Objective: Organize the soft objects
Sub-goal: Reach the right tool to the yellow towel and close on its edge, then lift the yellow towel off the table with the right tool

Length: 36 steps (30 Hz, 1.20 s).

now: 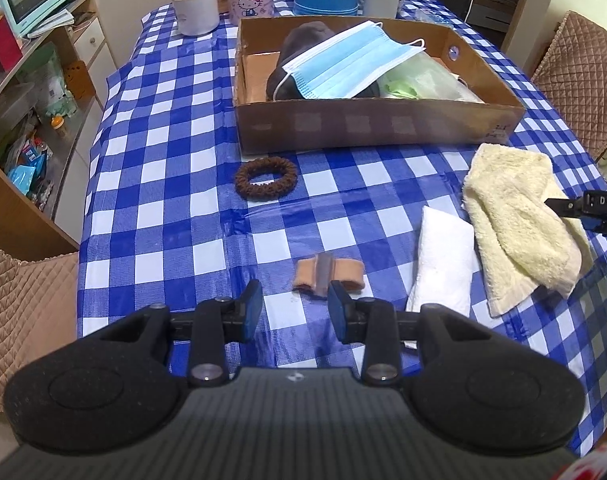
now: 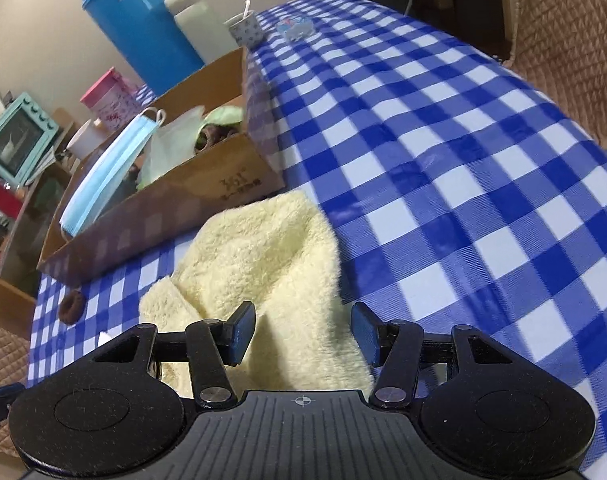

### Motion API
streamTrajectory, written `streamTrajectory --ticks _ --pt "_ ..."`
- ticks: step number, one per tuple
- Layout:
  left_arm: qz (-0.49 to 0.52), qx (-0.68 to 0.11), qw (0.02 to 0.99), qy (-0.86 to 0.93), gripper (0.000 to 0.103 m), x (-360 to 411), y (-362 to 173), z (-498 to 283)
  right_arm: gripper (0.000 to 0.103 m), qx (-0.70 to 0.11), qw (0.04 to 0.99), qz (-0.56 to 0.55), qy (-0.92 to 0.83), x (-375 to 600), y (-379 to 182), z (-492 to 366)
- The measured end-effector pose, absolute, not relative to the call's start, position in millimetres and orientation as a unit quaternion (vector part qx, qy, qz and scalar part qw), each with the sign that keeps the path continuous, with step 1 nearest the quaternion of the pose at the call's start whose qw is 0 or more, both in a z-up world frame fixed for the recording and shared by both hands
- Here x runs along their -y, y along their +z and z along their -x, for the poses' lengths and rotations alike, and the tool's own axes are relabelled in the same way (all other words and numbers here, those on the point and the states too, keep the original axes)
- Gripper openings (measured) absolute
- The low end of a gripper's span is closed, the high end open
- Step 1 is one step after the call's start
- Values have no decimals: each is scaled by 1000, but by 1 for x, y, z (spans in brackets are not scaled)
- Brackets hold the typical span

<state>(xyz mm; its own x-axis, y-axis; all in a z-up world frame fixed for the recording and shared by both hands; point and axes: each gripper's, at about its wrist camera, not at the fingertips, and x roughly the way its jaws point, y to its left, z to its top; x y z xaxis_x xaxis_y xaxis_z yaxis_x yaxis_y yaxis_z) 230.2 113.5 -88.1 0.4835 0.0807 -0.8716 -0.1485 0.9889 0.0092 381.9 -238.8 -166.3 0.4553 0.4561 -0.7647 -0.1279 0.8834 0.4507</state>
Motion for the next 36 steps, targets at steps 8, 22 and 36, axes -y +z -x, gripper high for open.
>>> streamTrajectory --ticks 8,22,36 --pt "35 -507 859 66 33 -117 -91 -235 6 -451 865 -114 188 240 -149 -365" --pt "35 -502 863 48 33 -114 -91 -237 6 -393 887 -2 242 223 -107 -321" --pt "42 -505 860 50 33 -115 -93 -233 45 -475 839 -2 265 200 -136 -322"
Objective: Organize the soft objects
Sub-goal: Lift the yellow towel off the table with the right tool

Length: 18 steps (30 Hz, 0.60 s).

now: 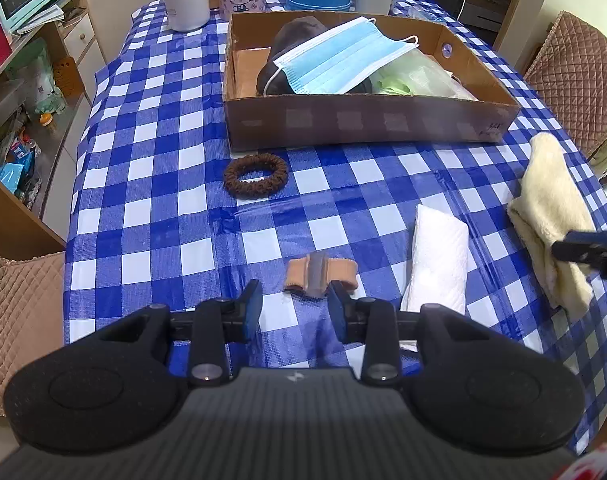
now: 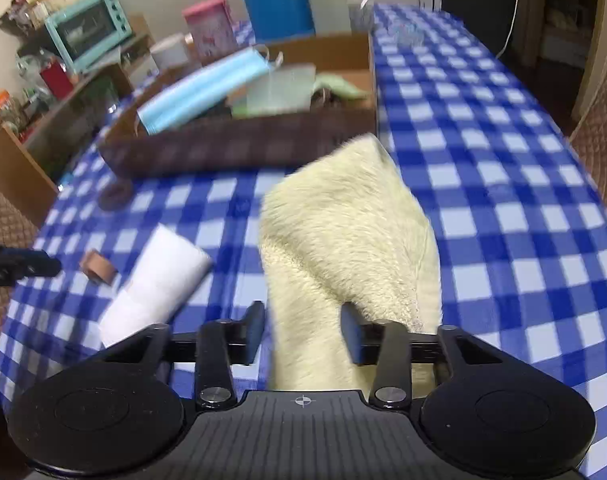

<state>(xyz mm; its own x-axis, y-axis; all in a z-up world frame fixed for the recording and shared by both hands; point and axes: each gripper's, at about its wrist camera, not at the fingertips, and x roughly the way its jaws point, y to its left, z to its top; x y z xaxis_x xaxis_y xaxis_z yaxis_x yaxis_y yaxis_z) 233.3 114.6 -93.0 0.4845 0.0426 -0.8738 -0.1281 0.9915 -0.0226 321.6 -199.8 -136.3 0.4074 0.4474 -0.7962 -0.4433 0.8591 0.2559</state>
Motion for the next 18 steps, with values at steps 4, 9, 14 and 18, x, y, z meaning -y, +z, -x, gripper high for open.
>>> streamTrajectory --ticks 4,9,14,18 --pt "43 -506 860 48 33 -113 -94 -235 59 -446 857 10 257 204 -117 -319" --pt "41 -509 859 46 33 -111 -95 -237 82 -420 877 23 233 207 -112 -322" --pt "42 -510 858 43 33 -112 -98 -240 84 -449 869 -6 209 215 -136 -339" --pt "44 -508 860 36 33 -112 -99 -241 84 -467 862 -31 193 217 -156 -350"
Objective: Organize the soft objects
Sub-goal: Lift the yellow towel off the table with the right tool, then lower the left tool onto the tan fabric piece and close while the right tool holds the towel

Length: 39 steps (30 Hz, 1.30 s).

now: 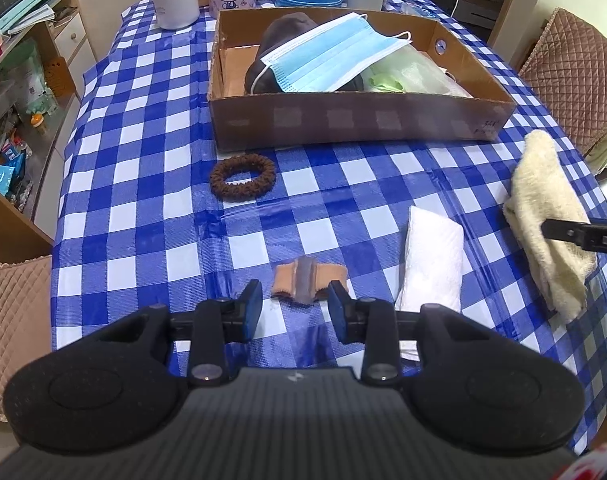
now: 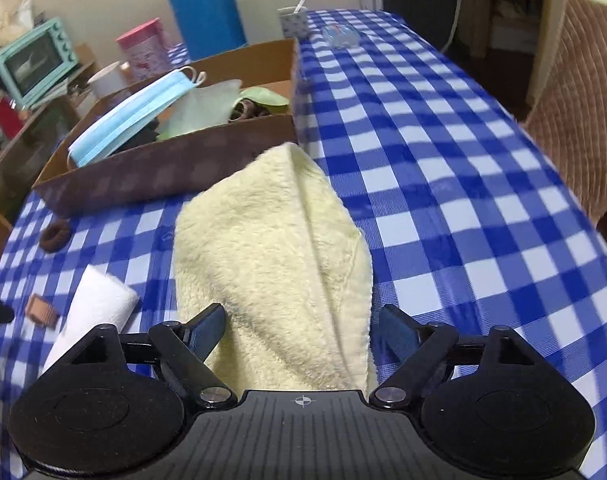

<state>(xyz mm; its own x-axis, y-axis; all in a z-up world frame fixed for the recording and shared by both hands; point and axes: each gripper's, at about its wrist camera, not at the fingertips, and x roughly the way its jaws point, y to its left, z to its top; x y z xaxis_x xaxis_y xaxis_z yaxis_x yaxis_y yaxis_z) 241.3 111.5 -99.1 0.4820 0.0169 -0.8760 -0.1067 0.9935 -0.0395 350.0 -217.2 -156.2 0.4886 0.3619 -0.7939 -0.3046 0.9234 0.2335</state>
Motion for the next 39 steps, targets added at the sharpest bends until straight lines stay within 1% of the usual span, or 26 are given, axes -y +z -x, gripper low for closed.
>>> streamTrajectory --ticks 3,4,7,9,11,13,15,19,22,29,32,34,35,36,39 --pt "50 -507 860 28 35 -111 -101 -243 83 -472 859 -56 188 217 -164 -355" --pt "52 -506 860 25 36 -111 -102 -243 81 -474 858 -61 187 216 -166 -356" --pt "55 -506 861 15 39 -110 -104 -245 66 -470 861 -58 185 211 -170 -353" --pt "55 -507 860 11 40 -109 -106 -245 51 -464 865 -38 188 206 -168 -350" --pt "53 -508 860 7 41 -108 -109 -246 40 -461 865 -37 193 204 -167 -348" --pt "50 -510 859 5 42 -107 -112 -248 36 -459 866 -37 197 202 -168 -347" --pt "46 -513 857 6 43 -106 -116 -251 35 -457 866 -34 199 201 -168 -345" --pt "47 -520 853 13 49 -107 -123 -256 35 -458 865 -37 202 202 -169 -346" --pt "51 -524 850 16 51 -108 -129 -261 35 -458 864 -38 204 203 -170 -346" --pt "50 -524 850 19 50 -108 -139 -270 35 -456 865 -35 207 203 -170 -346" --pt "44 -519 854 16 42 -105 -139 -270 35 -454 865 -34 208 203 -171 -346" --pt "42 -517 855 9 31 -104 -139 -270 35 -453 866 -33 210 203 -171 -345" --pt "45 -517 855 5 28 -104 -139 -270 35 -453 866 -32 210 203 -171 -345" --pt "48 -517 855 2 22 -104 -139 -271 35 -453 866 -32 211 203 -171 -345" --pt "36 -517 855 3 20 -100 -140 -270 35 -452 866 -28 212 203 -171 -345"
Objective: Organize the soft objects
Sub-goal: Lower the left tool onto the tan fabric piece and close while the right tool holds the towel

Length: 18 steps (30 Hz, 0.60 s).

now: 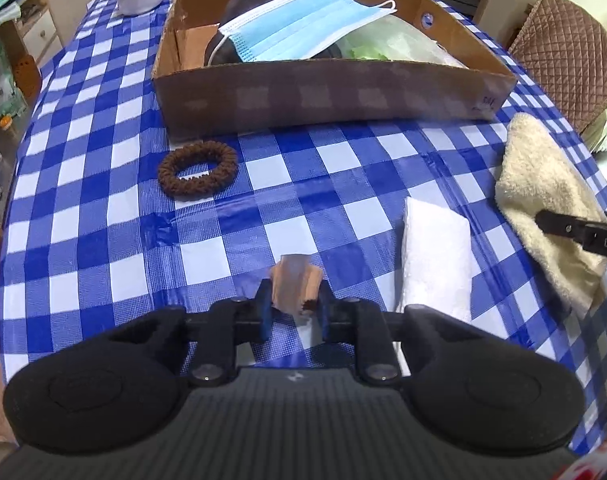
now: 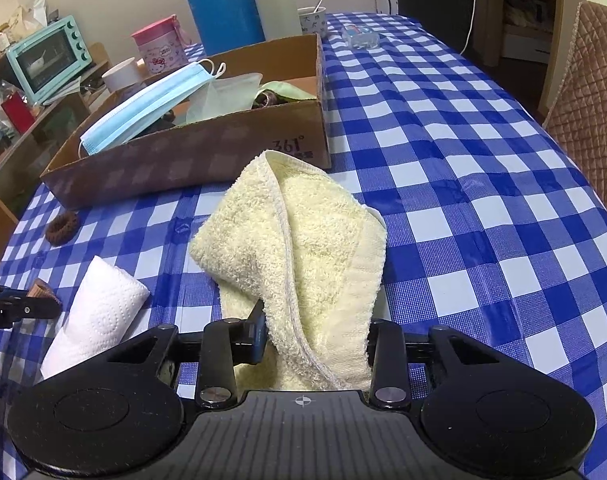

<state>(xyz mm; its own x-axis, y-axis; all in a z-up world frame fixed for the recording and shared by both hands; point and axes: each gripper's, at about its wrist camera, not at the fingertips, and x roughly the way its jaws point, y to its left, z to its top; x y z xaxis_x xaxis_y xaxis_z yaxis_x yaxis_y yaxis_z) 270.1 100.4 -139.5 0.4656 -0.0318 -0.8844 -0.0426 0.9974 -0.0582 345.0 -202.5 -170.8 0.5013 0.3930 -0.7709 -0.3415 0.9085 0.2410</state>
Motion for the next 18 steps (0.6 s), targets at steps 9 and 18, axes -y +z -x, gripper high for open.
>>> streamTrajectory --ticks 9,18 --pt "28 -506 862 9 19 -104 -128 -267 29 -453 865 -23 215 202 -169 -346" --pt "13 -476 879 18 19 -116 -97 -270 24 -435 870 -21 232 203 -141 -349"
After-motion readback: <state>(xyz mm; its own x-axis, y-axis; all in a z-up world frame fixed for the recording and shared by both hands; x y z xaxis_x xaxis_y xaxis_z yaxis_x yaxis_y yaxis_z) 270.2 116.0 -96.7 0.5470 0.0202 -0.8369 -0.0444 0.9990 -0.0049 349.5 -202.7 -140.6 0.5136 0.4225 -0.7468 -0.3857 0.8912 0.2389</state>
